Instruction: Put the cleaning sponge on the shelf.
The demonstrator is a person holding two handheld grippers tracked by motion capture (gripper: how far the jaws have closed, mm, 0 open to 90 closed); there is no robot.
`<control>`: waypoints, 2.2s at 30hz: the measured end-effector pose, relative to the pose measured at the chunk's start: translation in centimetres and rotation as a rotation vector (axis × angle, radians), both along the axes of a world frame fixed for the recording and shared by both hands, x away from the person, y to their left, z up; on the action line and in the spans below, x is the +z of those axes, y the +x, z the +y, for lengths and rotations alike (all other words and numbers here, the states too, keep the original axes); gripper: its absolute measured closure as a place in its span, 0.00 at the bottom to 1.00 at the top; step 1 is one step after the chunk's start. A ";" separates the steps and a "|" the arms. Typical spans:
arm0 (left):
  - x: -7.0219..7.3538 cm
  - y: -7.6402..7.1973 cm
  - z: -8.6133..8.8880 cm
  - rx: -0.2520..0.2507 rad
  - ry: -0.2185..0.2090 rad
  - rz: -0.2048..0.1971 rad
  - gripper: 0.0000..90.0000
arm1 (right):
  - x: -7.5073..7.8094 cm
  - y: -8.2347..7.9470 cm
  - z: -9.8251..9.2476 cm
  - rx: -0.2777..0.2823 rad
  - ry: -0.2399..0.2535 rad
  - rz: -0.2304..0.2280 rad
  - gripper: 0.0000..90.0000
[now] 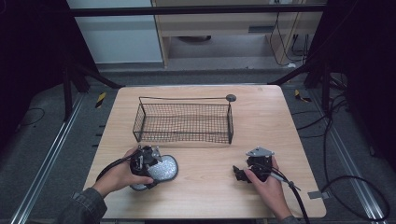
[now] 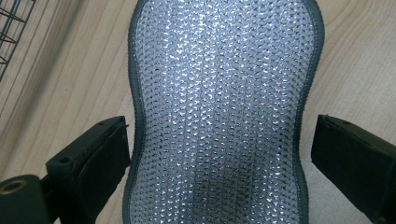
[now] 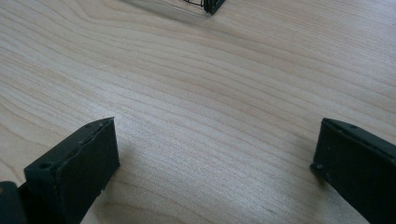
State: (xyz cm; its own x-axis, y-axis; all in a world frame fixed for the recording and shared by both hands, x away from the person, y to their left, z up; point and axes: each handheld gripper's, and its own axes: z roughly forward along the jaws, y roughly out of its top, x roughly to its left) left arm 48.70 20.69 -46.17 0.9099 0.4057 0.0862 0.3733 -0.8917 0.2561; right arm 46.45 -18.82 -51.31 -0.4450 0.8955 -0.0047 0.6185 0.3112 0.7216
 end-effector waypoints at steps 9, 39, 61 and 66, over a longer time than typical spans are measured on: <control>-0.8 0.6 0.0 0.013 -0.003 0.022 0.04 | 0.0 0.0 0.0 0.000 0.000 0.000 0.00; -1.0 0.8 0.7 0.052 -0.047 0.005 0.09 | 0.0 0.0 0.1 0.008 0.001 0.001 0.00; 1.2 0.0 0.8 0.045 -0.053 -0.094 0.13 | 0.0 0.0 0.1 0.011 0.000 0.000 0.00; 1.7 0.0 1.0 0.043 -0.050 -0.126 0.13 | 0.0 0.0 0.1 0.011 0.000 0.000 0.00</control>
